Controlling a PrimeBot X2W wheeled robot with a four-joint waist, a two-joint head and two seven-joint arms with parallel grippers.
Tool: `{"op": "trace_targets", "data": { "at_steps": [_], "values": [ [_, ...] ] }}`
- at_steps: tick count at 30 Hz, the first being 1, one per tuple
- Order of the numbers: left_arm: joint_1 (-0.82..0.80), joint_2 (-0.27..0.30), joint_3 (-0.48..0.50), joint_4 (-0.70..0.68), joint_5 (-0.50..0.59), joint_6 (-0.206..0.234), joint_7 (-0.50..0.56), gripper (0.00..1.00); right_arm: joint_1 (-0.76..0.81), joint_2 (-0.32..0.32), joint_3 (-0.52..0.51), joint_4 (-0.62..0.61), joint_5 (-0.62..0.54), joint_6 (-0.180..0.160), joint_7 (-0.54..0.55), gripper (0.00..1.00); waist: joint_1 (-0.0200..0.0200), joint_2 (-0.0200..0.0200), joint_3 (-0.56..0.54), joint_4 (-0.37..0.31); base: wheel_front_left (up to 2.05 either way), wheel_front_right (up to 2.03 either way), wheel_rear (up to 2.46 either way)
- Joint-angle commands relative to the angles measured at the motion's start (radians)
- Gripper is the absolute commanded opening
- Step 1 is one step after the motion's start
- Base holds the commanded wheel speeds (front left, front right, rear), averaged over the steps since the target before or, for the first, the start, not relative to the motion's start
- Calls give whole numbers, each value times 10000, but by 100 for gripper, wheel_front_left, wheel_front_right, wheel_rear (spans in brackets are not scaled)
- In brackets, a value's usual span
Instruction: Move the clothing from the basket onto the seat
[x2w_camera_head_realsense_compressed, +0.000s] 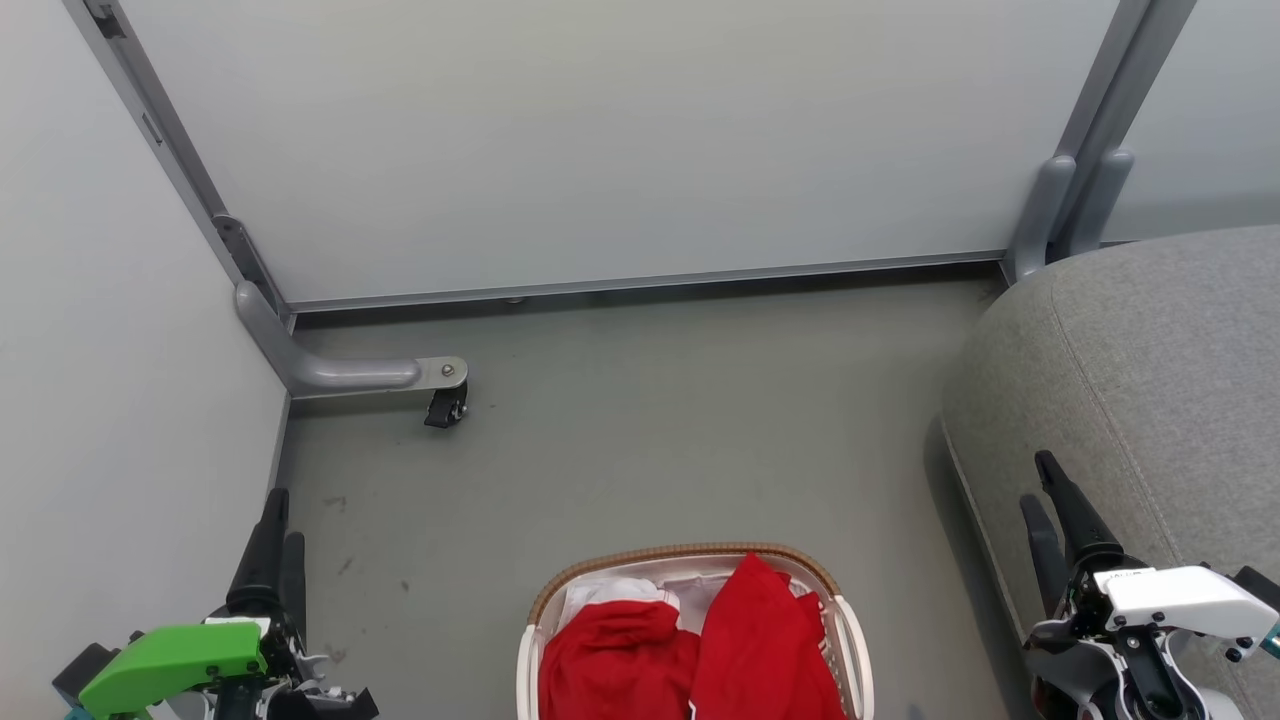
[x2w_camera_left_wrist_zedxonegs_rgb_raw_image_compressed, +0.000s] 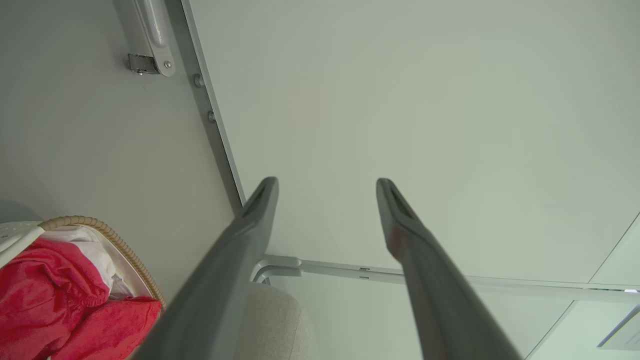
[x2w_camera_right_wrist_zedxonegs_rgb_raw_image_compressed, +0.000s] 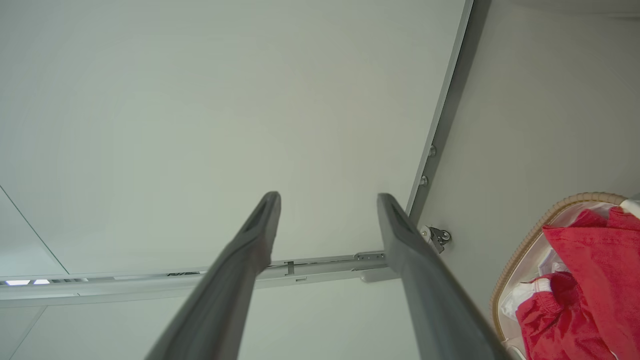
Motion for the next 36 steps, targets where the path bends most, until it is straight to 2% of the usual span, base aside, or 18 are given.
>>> {"op": "trace_targets", "data": {
  "at_steps": [1,21,36],
  "values": [
    [-279,109,-18,-90,310,-12,-125,100,-232,-152,112,-180,-252,2,-145,100,0,0,7,4,0,0,0],
    [-416,342,-296,64,5008,-20,-1017,100,-560,-497,661,-240,-4469,3,-1047,100,0,0,56,28,0,0,0],
    [-348,540,-841,313,7651,196,-1556,100,-654,-638,1021,0,-7188,4,-1590,100,0,0,76,40,0,0,0]
  ]
}}
